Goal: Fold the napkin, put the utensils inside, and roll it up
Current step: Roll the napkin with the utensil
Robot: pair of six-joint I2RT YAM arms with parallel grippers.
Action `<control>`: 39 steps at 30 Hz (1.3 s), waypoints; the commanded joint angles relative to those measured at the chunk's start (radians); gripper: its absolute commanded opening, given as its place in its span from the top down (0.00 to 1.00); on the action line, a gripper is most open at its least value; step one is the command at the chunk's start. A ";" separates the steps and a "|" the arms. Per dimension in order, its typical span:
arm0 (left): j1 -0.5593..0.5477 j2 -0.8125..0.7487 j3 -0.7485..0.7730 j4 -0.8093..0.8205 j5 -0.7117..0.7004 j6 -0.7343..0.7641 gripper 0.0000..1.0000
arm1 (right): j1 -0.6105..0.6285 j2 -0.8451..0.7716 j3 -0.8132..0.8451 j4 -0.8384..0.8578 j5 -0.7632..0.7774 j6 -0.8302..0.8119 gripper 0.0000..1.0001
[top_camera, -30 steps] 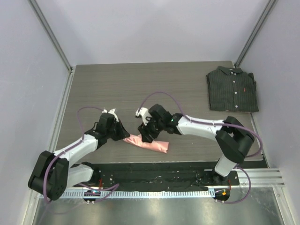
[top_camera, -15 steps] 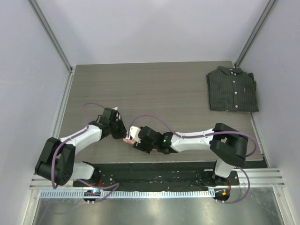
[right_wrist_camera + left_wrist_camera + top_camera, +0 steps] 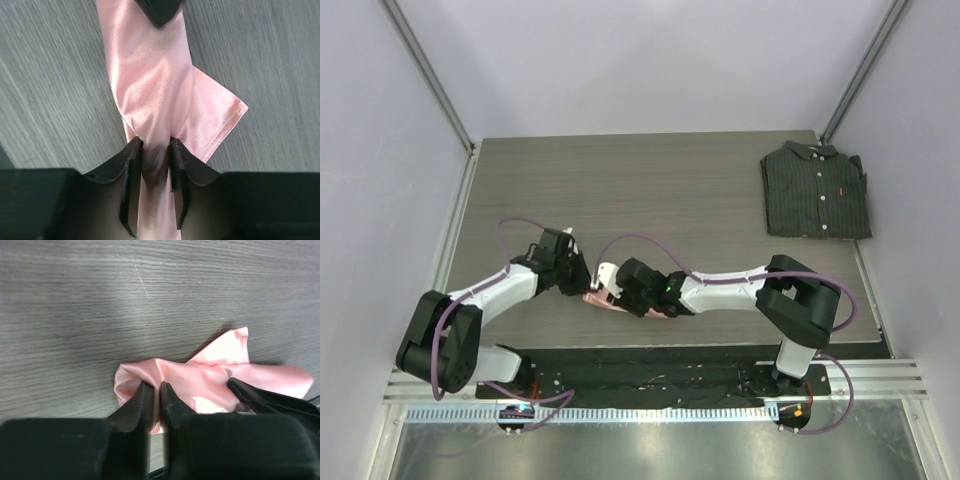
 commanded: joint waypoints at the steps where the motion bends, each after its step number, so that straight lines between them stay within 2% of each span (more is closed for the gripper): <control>1: 0.007 -0.034 0.052 -0.025 -0.035 0.023 0.63 | -0.051 0.027 0.033 -0.097 -0.206 0.045 0.72; 2: 0.009 -0.061 0.057 -0.033 -0.055 0.026 0.56 | -0.057 0.034 0.035 -0.120 -0.261 0.063 0.73; 3: 0.009 -0.075 0.063 -0.040 -0.072 0.029 0.45 | -0.083 0.039 0.037 -0.132 -0.301 0.071 0.74; 6: 0.010 -0.141 0.058 -0.072 -0.151 0.036 0.32 | -0.138 0.062 0.049 -0.168 -0.438 0.117 0.78; 11: 0.010 -0.236 0.009 -0.073 -0.223 0.027 0.30 | -0.209 0.102 0.081 -0.212 -0.608 0.178 0.79; 19: 0.009 -0.339 -0.107 0.067 -0.108 0.018 0.31 | -0.322 0.201 0.152 -0.206 -0.926 0.284 0.80; 31: 0.009 -0.244 -0.192 0.256 -0.028 0.021 0.41 | -0.402 0.369 0.211 -0.194 -1.053 0.333 0.80; 34: 0.009 -0.206 -0.201 0.294 -0.017 0.023 0.46 | -0.410 0.393 0.221 -0.189 -1.053 0.340 0.80; 39: 0.009 -0.166 -0.201 0.317 -0.026 0.021 0.65 | -0.416 0.396 0.224 -0.183 -1.029 0.347 0.76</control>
